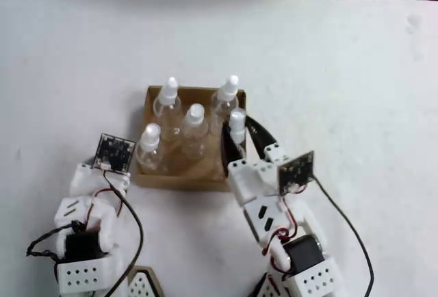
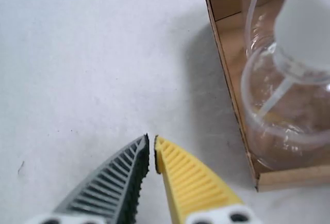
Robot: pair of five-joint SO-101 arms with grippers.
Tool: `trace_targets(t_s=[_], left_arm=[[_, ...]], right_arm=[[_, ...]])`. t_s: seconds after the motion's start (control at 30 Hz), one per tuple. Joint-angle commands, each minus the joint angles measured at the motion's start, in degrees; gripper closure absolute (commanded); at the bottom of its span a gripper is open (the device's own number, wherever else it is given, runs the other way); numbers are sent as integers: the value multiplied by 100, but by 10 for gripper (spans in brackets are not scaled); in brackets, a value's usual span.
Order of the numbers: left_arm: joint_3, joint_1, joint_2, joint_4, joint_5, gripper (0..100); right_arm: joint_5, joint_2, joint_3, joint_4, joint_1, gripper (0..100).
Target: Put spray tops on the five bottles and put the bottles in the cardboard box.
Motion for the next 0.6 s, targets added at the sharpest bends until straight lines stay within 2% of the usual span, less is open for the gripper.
trace_targets(t_s=[0.0,0.2,0.57], left_arm=[[-9,75,-40,26,-44,979],[-9,75,-40,26,-53,979],[-9,75,-40,26,-53,979]], right_arm=[[88,-66,-9,321,-259,832],[88,-66,-185,356,-251,883],[88,-66,-484,655,-251,914]])
